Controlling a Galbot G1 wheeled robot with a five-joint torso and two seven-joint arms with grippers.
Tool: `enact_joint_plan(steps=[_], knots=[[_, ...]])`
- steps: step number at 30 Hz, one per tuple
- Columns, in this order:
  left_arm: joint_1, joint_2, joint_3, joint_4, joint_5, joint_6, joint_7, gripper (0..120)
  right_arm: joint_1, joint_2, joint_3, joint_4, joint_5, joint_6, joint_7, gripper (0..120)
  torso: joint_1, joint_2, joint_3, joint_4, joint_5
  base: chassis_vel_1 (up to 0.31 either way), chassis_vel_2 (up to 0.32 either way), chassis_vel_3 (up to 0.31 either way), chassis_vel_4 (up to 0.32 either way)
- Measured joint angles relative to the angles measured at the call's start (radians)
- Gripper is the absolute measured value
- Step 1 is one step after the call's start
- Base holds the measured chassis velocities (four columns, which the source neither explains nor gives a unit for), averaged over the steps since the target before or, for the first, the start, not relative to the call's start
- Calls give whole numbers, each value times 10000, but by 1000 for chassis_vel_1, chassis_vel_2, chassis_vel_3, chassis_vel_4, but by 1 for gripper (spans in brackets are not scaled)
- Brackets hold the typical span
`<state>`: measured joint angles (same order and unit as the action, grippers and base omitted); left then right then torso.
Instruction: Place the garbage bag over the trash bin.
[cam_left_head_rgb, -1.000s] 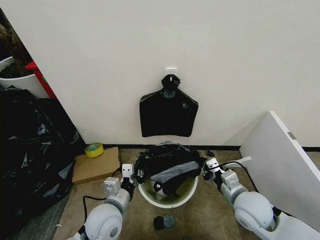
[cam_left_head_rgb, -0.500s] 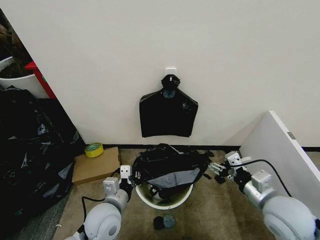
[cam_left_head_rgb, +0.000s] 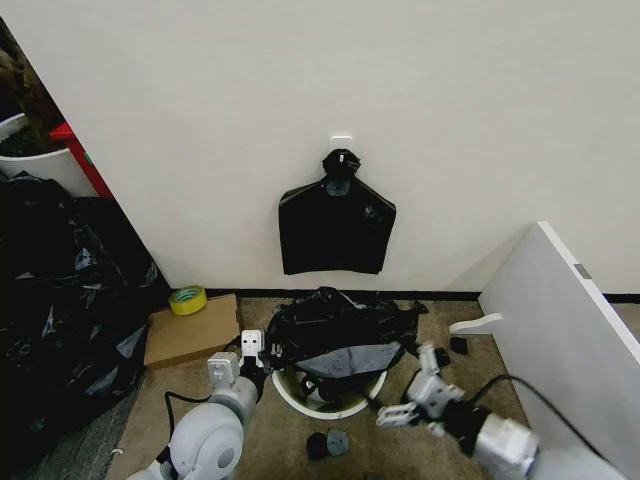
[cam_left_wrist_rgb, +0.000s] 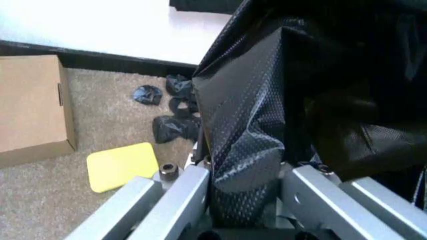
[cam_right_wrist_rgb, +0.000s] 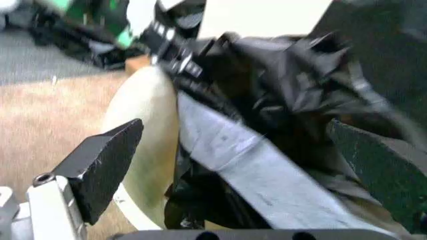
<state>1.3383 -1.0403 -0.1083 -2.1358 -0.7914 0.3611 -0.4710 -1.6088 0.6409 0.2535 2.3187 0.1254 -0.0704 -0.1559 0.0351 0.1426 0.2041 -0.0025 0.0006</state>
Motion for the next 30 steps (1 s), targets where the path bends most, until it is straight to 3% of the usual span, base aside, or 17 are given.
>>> enact_joint_plan(steps=[4,6,10,21,27,30], knots=[[96,1,-12,-184,2,52,16,1,1061,-94,-963,-562,-535,-257,199,88,0,0,0,0,0,0,0,0,0],[116,0,-20,-220,5,57,19,1,1224,-113,-1084,-676,-722,-261,218,85,0,0,0,0,0,0,0,0,0],[153,-6,-43,-292,13,75,30,1,1615,-262,-1337,-1066,-1611,-68,162,68,0,0,0,-1,0,0,0,0,0],[122,-53,-47,-252,23,81,29,1,1748,-470,-1490,-1051,-1799,319,166,33,0,0,0,-2,0,0,0,0,0],[64,-102,-45,-171,-93,111,-22,1,1825,-568,-1705,-1012,-1831,711,143,6,0,0,1,-2,0,0,0,0,0],[48,-110,-48,-174,-188,148,-39,1,1855,-568,-1764,-1087,-1734,923,153,0,0,0,0,-1,0,0,0,0,0]])
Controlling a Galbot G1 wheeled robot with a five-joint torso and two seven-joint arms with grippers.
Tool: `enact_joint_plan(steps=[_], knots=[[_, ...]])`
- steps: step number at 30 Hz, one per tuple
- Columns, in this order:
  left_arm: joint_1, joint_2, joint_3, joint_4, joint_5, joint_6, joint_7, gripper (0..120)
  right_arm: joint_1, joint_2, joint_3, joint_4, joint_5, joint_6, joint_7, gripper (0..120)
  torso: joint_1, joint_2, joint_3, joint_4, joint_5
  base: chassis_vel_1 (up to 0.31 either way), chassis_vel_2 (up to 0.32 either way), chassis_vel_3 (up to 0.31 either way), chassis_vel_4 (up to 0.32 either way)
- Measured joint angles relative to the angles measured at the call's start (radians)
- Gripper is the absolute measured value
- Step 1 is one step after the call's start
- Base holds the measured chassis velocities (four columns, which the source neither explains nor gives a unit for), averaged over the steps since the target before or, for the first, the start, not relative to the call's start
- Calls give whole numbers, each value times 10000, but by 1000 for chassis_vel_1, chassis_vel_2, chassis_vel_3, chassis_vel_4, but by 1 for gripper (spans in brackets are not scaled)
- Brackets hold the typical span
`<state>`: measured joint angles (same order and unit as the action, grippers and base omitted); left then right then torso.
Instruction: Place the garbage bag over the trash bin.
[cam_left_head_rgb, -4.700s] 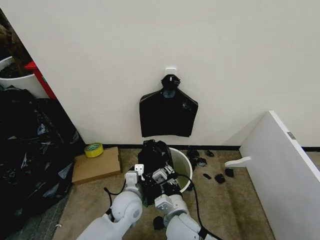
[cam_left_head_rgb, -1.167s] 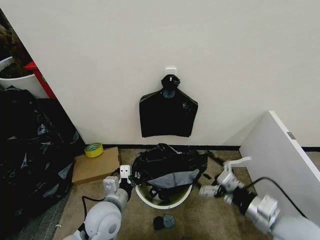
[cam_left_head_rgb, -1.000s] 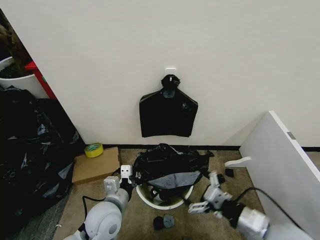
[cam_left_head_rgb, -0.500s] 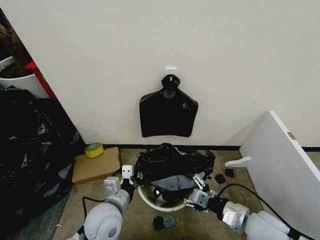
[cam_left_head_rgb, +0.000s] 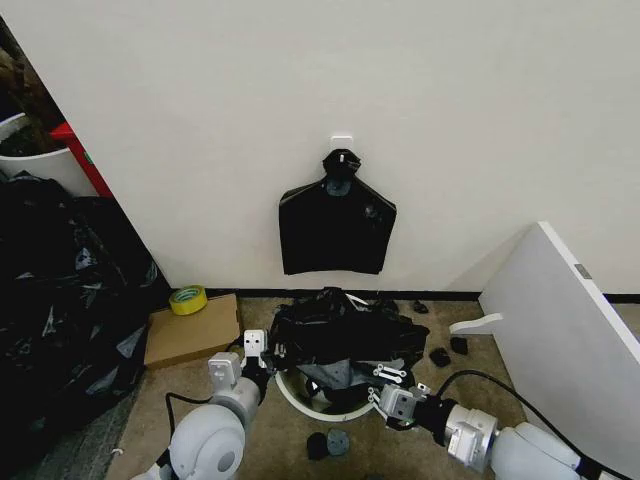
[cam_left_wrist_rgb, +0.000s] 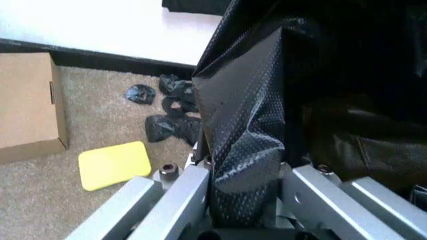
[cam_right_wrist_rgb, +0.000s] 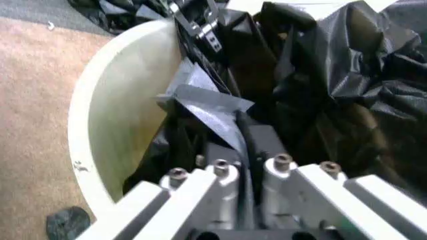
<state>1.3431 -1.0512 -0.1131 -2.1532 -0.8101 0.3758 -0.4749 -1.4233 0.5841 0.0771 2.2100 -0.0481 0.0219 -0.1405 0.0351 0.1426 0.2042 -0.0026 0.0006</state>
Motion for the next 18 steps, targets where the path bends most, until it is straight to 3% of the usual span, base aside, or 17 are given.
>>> enact_joint_plan(steps=[8,18], knots=[[-35,304,-178,-39,-886,428,-246,1,-200,-61,354,-590,874,2066,-347,0,0,0,0,0,0,0,0,0,0],[-313,396,-278,-30,-1862,671,-759,1,-861,-59,960,-1178,754,4781,-3039,0,0,0,0,-1,-1,0,0,0,0]])
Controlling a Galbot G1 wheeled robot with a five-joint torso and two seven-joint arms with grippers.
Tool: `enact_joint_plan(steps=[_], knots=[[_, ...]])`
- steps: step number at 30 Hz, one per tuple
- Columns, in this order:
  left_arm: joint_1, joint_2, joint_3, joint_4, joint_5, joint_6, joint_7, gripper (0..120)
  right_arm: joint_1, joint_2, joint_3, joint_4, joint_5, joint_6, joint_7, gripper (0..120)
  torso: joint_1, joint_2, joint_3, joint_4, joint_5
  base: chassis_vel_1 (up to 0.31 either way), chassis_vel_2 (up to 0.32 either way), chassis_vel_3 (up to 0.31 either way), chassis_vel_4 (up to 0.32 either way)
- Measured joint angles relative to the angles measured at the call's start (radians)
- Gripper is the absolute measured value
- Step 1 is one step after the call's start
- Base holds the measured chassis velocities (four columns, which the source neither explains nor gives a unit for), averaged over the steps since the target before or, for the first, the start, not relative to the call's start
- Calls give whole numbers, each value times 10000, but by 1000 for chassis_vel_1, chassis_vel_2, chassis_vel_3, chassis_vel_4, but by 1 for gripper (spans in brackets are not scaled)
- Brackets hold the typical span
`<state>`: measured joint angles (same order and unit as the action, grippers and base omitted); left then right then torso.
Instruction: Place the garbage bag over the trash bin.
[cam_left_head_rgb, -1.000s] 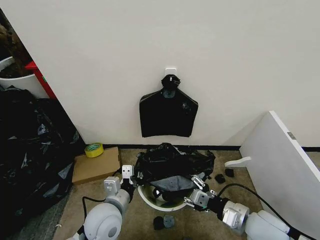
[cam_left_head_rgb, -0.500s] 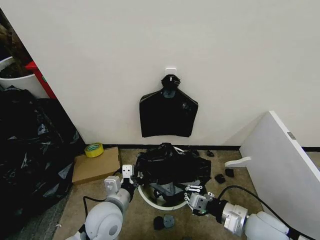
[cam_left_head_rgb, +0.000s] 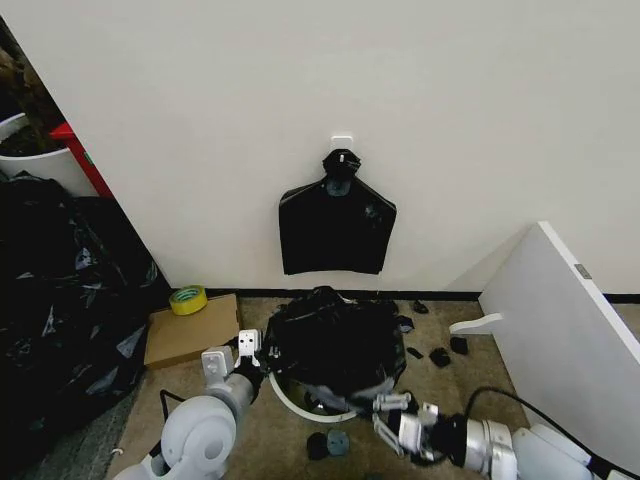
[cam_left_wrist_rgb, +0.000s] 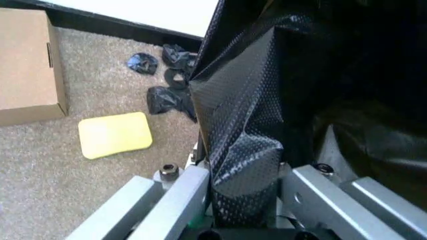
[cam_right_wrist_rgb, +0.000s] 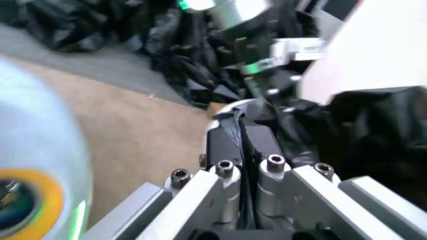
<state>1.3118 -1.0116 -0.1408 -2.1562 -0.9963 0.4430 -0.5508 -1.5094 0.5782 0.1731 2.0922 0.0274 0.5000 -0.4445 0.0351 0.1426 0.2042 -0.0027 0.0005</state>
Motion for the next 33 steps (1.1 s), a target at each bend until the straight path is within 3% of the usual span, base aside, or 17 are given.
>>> enact_joint_plan(steps=[7,28,33], knots=[[-108,-94,-72,-131,-735,-17,-562,1,476,526,-673,-642,-887,353,-267,0,0,0,0,2,2,0,0,0,0],[16,-243,-420,-688,-2003,177,-1306,1,1373,1018,-1403,-2236,-1695,425,-470,0,0,0,0,1,1,0,0,0,0],[130,-174,-675,-861,-2371,388,-1415,1,1880,1134,-1485,-3086,-2159,389,139,0,0,0,0,2,0,0,0,0,0]])
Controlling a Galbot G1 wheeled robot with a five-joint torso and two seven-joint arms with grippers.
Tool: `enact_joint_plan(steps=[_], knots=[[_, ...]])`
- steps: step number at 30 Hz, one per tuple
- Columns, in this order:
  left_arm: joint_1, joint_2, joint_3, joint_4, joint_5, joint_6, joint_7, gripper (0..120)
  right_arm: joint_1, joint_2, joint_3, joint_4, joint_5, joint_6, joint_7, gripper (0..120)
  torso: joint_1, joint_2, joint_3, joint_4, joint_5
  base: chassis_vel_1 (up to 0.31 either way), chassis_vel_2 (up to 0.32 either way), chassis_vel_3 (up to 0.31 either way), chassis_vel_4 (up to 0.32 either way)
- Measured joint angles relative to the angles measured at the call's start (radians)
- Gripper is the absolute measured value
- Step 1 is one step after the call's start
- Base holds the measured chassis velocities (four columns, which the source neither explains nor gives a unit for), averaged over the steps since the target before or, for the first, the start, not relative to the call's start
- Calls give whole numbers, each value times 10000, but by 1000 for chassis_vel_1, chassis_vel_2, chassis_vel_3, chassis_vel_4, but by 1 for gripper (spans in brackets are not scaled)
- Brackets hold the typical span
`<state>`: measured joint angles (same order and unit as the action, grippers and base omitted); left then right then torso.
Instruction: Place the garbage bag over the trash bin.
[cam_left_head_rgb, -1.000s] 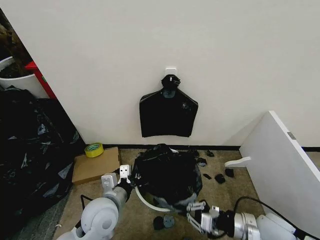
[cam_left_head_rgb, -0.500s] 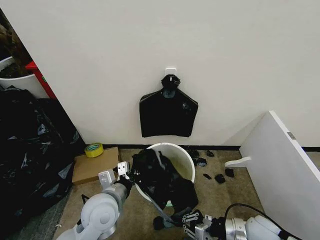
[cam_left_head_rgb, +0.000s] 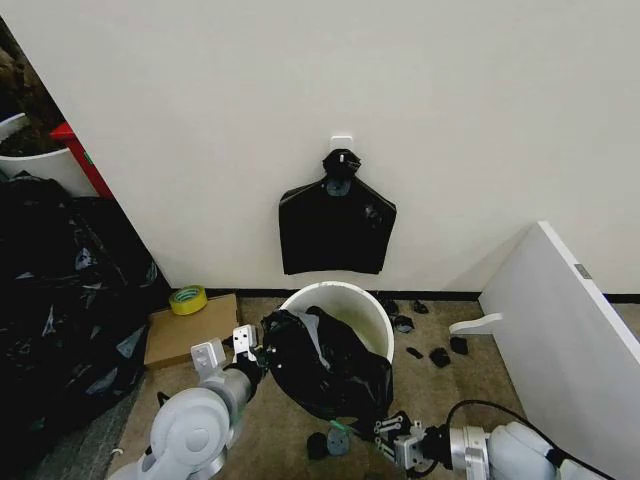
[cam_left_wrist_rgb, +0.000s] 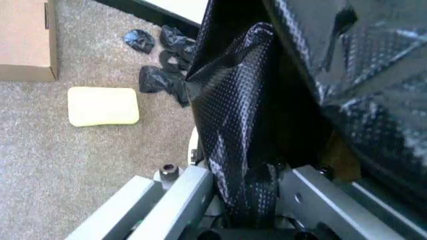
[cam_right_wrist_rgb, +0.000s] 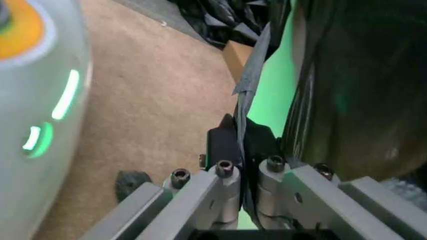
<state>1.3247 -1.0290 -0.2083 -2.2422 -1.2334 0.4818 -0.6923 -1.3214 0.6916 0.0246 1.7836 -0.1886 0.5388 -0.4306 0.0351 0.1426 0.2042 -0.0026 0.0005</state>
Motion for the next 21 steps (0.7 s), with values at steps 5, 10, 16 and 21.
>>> enact_joint_plan(steps=[5,10,16,21], knots=[[35,43,-39,-51,-121,196,-113,1,82,127,6,-183,-248,-247,622,0,0,0,0,-2,0,0,0,0,0],[41,83,25,-68,-226,358,-230,1,228,202,28,-405,-477,-133,703,0,0,0,0,1,1,0,0,0,0],[-190,16,38,257,-198,31,-229,1,-329,-19,262,50,-250,165,396,8,0,0,0,-3,0,0,0,0,0],[-465,-121,9,674,-132,-339,-227,1,-945,-164,738,454,-51,554,252,26,0,0,0,-2,-1,0,0,0,0]])
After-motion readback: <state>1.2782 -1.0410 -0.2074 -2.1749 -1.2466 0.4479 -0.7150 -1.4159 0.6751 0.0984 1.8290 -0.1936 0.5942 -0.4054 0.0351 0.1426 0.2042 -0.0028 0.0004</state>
